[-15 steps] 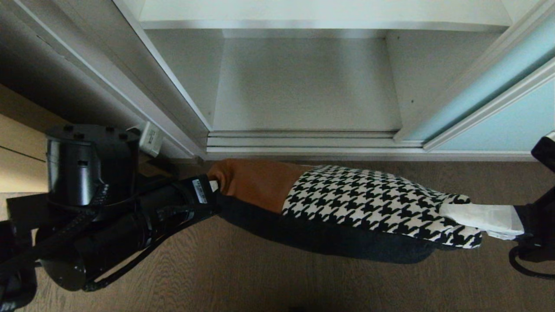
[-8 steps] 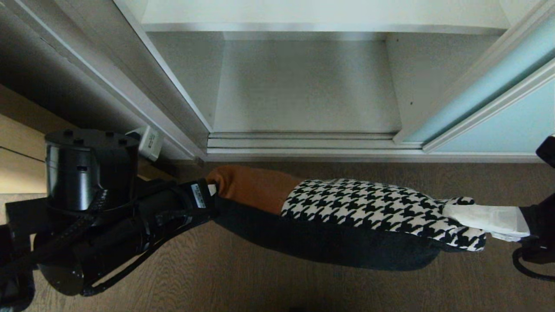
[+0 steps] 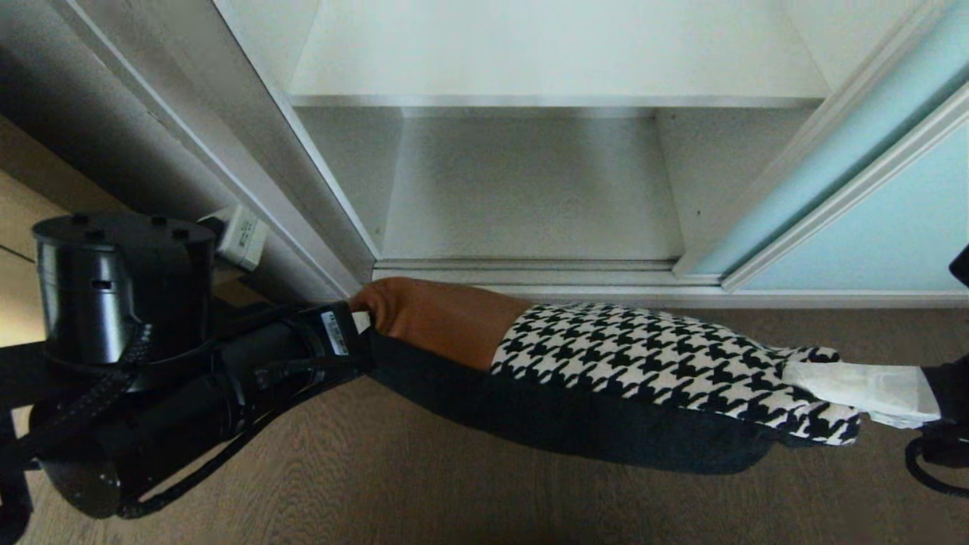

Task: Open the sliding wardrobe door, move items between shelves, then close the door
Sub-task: Place the pillow on the higher shelf

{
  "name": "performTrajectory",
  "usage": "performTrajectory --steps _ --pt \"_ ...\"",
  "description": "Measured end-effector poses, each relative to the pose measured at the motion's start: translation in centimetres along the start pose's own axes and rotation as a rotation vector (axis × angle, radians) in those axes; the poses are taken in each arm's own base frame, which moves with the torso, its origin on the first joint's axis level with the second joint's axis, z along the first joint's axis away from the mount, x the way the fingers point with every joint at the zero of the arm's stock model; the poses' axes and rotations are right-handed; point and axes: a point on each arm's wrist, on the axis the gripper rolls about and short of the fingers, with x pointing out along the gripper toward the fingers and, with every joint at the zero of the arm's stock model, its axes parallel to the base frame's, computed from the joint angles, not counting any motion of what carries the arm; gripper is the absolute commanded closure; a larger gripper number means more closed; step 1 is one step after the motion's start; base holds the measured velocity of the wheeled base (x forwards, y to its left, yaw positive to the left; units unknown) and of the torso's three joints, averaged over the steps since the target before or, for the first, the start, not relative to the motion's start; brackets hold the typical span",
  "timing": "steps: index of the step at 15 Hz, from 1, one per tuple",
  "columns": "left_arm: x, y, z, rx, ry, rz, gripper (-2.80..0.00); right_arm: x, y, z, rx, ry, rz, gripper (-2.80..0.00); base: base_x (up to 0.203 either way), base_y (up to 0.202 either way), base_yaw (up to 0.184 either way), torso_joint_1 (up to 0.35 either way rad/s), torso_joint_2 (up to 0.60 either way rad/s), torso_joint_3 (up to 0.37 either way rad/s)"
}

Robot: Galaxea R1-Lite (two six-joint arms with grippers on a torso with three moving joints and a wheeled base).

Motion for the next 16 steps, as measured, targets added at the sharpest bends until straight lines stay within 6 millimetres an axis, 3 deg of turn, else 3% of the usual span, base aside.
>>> performTrajectory --steps 16 --pt "-0.8 -0.2 0.9 -0.014 -0.036 -0.023 0.0 0.2 -0.6 -0.3 0.013 0.007 -0.014 0.0 0.0 0.0 0.0 0.004 0.0 0.204"
